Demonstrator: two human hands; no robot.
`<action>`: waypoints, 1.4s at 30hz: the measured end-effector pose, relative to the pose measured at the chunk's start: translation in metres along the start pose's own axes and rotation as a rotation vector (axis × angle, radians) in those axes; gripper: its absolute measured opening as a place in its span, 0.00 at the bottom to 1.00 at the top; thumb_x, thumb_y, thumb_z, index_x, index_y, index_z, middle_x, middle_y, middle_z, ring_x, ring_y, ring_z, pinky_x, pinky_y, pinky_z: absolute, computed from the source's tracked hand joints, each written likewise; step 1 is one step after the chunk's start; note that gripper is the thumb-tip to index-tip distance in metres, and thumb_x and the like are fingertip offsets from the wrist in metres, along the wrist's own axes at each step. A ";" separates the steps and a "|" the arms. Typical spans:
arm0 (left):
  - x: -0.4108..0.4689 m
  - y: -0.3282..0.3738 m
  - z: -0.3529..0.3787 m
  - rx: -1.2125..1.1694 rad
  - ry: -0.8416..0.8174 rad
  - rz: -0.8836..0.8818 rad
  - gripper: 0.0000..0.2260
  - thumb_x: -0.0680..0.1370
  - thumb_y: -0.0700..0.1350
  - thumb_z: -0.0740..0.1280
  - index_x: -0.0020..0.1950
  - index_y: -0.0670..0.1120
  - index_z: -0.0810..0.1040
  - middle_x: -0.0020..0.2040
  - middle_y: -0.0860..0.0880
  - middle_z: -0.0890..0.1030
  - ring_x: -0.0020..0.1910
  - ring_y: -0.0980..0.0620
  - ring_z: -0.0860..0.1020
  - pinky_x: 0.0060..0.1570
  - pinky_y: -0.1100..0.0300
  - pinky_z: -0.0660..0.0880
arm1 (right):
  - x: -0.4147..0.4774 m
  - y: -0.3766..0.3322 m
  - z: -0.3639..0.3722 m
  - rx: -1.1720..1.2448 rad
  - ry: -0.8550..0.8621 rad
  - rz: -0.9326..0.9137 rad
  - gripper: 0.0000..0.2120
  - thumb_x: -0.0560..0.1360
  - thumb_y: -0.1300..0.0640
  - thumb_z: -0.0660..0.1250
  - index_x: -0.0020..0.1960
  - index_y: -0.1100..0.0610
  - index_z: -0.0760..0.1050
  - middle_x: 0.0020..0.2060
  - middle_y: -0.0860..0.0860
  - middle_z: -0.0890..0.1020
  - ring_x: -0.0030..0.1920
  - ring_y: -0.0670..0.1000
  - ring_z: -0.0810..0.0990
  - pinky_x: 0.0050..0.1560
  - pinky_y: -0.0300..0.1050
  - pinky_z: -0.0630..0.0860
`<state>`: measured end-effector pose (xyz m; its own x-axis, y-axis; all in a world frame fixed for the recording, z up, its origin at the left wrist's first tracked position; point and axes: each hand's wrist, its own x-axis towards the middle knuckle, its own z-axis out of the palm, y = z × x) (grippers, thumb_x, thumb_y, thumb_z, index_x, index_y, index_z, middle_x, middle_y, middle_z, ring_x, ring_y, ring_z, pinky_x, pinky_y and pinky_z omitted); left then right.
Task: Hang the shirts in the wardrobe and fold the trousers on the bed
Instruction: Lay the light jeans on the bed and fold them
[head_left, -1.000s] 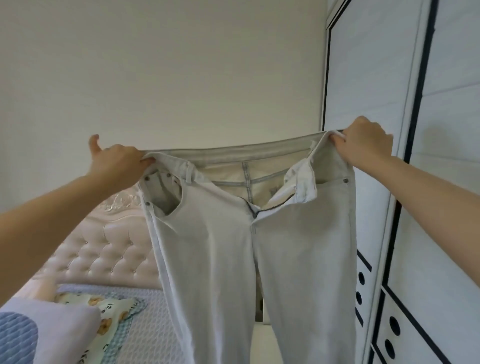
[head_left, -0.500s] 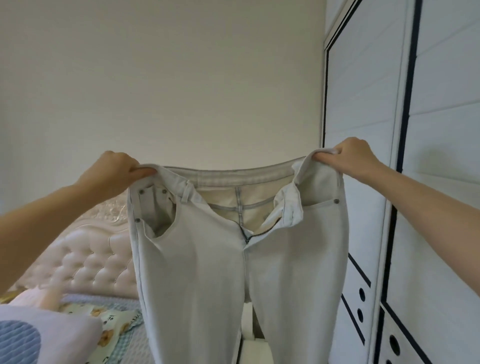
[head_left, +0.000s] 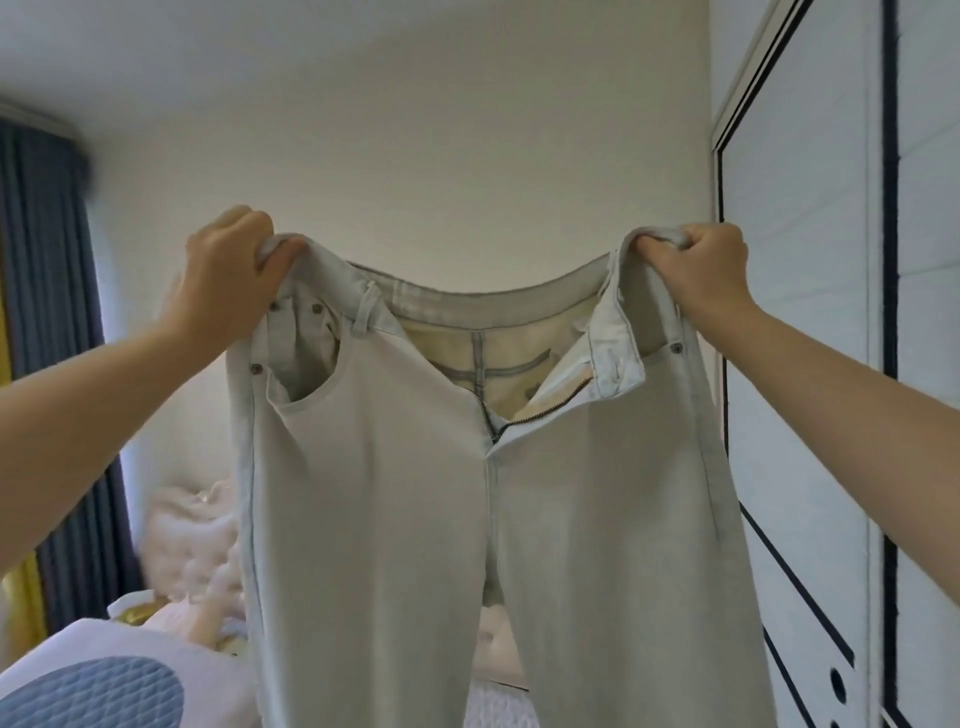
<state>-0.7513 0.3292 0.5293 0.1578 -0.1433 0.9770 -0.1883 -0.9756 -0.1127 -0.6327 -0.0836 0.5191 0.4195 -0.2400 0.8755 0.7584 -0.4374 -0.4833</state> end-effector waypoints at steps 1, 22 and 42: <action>0.007 -0.002 -0.006 0.028 0.012 0.020 0.19 0.83 0.48 0.63 0.38 0.36 0.70 0.36 0.38 0.71 0.34 0.42 0.68 0.36 0.53 0.66 | 0.005 -0.004 0.004 0.021 0.011 -0.008 0.25 0.70 0.50 0.72 0.24 0.53 0.61 0.21 0.48 0.61 0.24 0.45 0.59 0.27 0.41 0.58; -0.372 -0.269 0.267 0.563 -1.129 0.121 0.19 0.82 0.57 0.58 0.36 0.49 0.73 0.32 0.54 0.74 0.29 0.50 0.74 0.35 0.56 0.73 | -0.277 0.282 0.424 -0.392 -1.104 0.219 0.23 0.73 0.48 0.67 0.25 0.54 0.62 0.24 0.50 0.68 0.28 0.52 0.68 0.30 0.44 0.61; -0.754 -0.386 0.514 0.664 -1.555 0.111 0.14 0.81 0.49 0.61 0.67 0.58 0.71 0.56 0.56 0.80 0.59 0.51 0.73 0.58 0.57 0.67 | -0.574 0.549 0.695 -0.197 -1.003 0.810 0.16 0.82 0.51 0.55 0.39 0.57 0.70 0.30 0.56 0.82 0.29 0.54 0.84 0.27 0.42 0.78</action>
<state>-0.2990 0.7279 -0.2569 0.9823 0.1679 -0.0835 0.0831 -0.7887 -0.6091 -0.1105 0.4165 -0.2493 0.9725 0.2164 -0.0866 0.0664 -0.6134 -0.7869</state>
